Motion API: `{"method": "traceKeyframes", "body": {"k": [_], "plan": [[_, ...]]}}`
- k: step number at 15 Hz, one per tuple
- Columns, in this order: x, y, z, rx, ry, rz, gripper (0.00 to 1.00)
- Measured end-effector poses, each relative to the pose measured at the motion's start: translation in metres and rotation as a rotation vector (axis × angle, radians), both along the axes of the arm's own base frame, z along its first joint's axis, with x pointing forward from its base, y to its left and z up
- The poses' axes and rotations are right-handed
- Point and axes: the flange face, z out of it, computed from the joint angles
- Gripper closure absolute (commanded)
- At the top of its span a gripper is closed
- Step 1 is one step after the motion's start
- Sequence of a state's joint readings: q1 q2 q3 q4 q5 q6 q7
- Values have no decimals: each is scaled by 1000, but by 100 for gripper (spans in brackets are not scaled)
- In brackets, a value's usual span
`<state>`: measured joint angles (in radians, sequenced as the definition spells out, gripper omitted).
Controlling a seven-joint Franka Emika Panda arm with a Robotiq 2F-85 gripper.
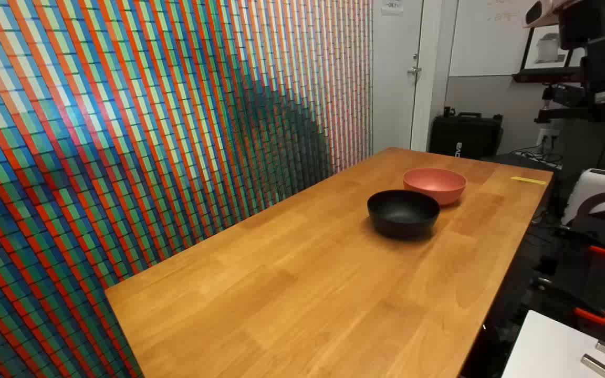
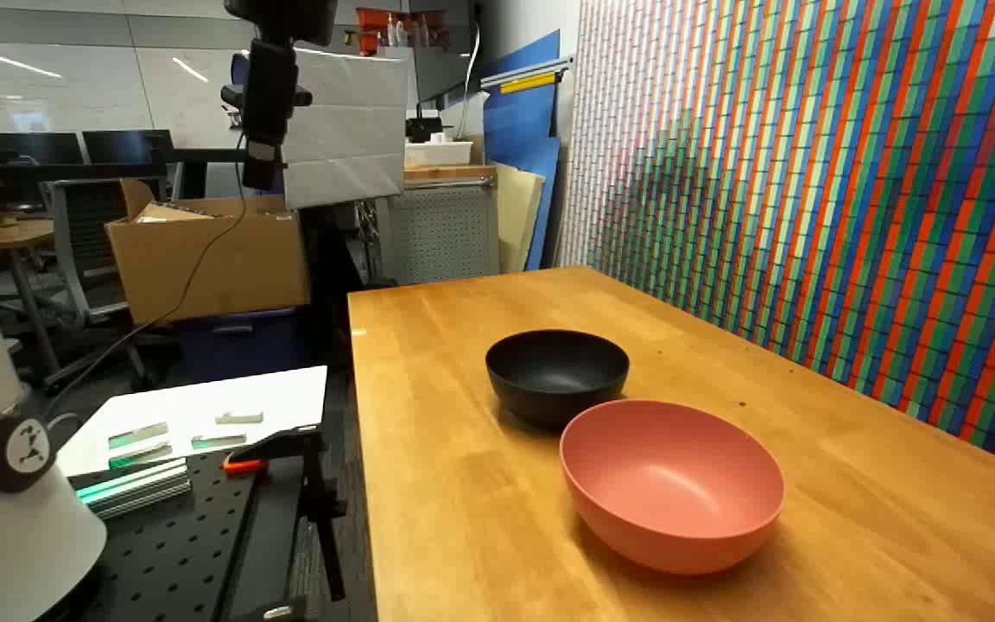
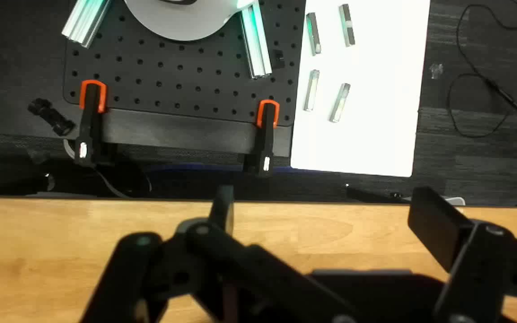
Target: Put the orange bowl in the black bowl
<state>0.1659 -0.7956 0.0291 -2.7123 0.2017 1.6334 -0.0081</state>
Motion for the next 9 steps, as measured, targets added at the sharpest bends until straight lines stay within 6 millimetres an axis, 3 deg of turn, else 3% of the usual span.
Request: {"method": "traceKeyframes", "body": {"k": [9], "plan": [[4, -3, 5, 1, -21, -17, 0]]}}
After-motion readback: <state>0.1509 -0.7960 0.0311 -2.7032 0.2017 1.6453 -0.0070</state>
